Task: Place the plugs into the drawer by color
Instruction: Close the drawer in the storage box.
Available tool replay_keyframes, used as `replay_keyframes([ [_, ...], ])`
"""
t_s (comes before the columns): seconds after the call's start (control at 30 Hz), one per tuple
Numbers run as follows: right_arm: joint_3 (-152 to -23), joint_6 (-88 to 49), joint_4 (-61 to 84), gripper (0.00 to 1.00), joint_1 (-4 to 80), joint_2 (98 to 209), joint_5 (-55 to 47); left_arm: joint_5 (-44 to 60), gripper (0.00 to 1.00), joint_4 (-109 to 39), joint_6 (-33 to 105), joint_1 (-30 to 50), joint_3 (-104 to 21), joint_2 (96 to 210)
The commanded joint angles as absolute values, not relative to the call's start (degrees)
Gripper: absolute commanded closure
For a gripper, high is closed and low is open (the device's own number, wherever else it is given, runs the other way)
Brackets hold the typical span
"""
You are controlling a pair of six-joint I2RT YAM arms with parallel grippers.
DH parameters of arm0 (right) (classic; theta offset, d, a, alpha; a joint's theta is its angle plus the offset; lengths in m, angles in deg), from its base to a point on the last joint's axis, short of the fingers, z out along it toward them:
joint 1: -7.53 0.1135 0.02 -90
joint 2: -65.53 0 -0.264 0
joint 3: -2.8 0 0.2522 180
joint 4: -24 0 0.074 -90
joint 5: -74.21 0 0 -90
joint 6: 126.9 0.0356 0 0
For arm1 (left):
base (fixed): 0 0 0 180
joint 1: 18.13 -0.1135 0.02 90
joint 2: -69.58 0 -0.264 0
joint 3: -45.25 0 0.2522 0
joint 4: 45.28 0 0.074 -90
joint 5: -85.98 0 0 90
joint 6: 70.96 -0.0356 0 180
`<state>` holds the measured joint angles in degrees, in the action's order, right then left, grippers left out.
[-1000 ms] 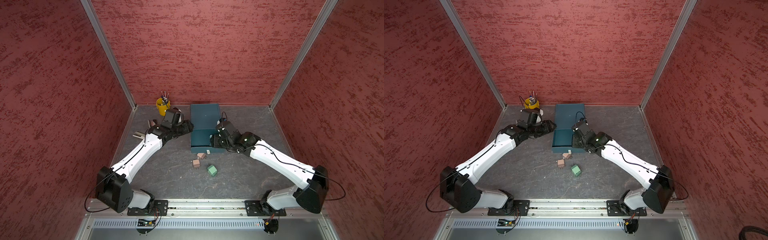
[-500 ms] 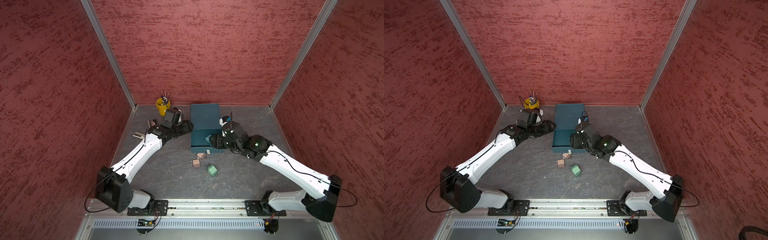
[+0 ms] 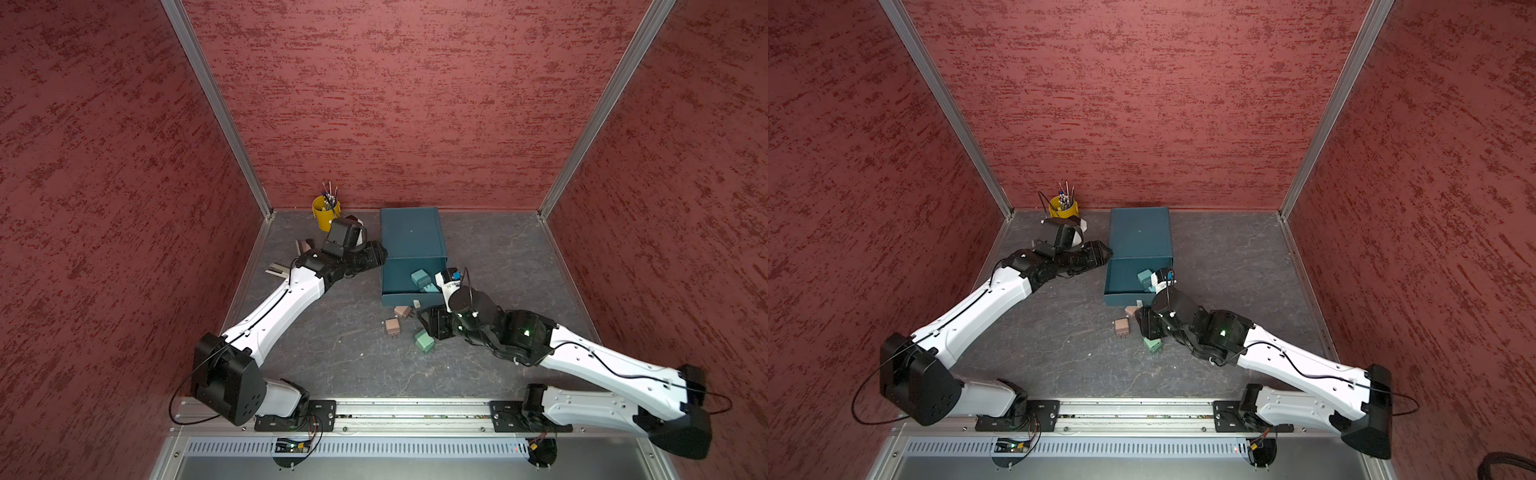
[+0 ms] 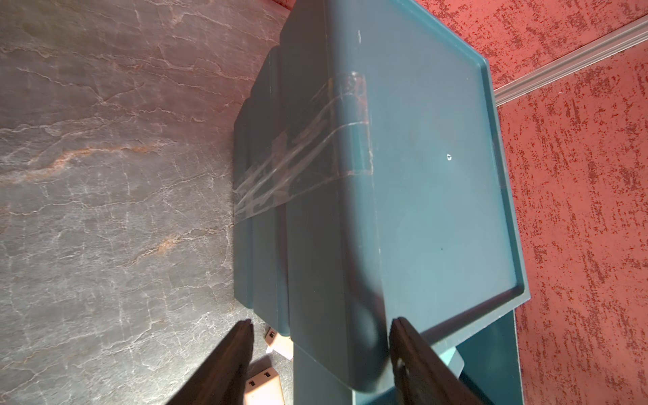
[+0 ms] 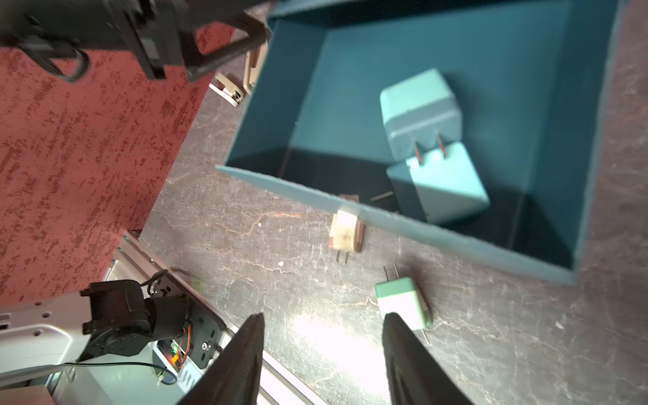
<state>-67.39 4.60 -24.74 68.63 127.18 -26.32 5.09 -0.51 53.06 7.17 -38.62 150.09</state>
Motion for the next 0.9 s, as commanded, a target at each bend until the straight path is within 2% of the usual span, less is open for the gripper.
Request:
replay_keyframes([
  [0.0, -65.92, 8.50, -20.39, 0.44, 69.01, 126.08, -27.17, 5.84, 0.34, -0.92, 52.26, 7.27, -40.07, 150.91],
  [0.27, -65.90, 11.22, -17.32, 0.49, 69.06, 131.72, -28.41, 6.76, 0.34, -1.36, 52.54, 7.18, -40.34, 151.66],
  [0.47, -65.97, 10.79, -15.86, 0.62, 69.06, 134.07, -30.71, 7.02, 0.34, -0.60, 52.21, 6.68, -40.63, 152.16],
  [0.77, -69.17, 6.50, -15.09, 0.68, 69.12, 138.91, -34.19, 7.06, 0.36, 0.91, 52.55, 5.29, -40.01, 151.91],
  [0.87, -71.14, 4.96, -15.28, 0.79, 69.06, 140.93, -35.46, 7.26, 0.36, 0.93, 52.27, 4.92, -39.31, 151.35],
])
